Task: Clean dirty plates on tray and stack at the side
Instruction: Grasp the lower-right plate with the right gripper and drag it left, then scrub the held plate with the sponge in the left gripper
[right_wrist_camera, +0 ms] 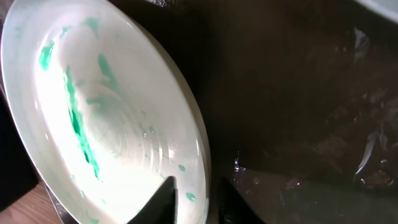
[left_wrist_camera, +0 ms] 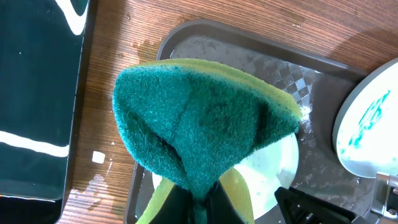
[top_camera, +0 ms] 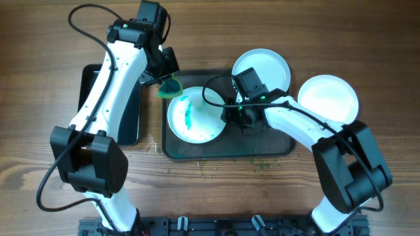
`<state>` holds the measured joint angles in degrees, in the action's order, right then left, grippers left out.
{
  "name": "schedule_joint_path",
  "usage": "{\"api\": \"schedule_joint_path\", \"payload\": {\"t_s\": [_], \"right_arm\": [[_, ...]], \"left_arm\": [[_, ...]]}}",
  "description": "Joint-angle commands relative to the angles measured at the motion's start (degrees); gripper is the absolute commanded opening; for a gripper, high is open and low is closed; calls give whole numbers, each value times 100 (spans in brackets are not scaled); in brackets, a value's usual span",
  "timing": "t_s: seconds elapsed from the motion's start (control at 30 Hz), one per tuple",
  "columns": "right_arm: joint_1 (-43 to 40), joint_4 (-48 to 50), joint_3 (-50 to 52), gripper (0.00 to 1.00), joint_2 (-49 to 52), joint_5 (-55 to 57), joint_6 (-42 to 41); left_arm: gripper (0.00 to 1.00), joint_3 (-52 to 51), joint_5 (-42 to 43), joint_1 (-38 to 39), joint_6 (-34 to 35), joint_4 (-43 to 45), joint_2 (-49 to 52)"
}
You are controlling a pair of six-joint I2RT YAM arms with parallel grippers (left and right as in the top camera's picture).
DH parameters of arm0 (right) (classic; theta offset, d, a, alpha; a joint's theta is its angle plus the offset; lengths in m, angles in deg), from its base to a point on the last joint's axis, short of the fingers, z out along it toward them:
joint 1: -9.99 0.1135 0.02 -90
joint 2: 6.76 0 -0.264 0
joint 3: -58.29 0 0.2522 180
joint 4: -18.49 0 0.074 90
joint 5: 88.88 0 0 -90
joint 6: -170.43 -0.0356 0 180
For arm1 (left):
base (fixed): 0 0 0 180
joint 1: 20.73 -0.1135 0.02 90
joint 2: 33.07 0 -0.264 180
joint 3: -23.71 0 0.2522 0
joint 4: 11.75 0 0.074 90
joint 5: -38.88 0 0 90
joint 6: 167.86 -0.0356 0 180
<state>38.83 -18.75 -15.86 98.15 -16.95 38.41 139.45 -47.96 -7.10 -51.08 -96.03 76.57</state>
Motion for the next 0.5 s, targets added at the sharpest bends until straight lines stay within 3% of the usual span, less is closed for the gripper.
{"api": "schedule_joint_path", "payload": {"t_s": [0.0, 0.17, 0.37, 0.47], "right_arm": [[24, -7, -133, 32, 63, -264, 11], [17, -192, -225, 34, 63, 79, 772], [24, -203, -234, 34, 63, 350, 1058], [24, -310, -367, 43, 63, 507, 1207]], "left_arm": [[4, 116, 90, 15, -107, -2, -120], [4, 111, 90, 15, -107, 20, -109], [4, 101, 87, 243, -105, 50, -109], [4, 101, 87, 380, -105, 83, -109]]}}
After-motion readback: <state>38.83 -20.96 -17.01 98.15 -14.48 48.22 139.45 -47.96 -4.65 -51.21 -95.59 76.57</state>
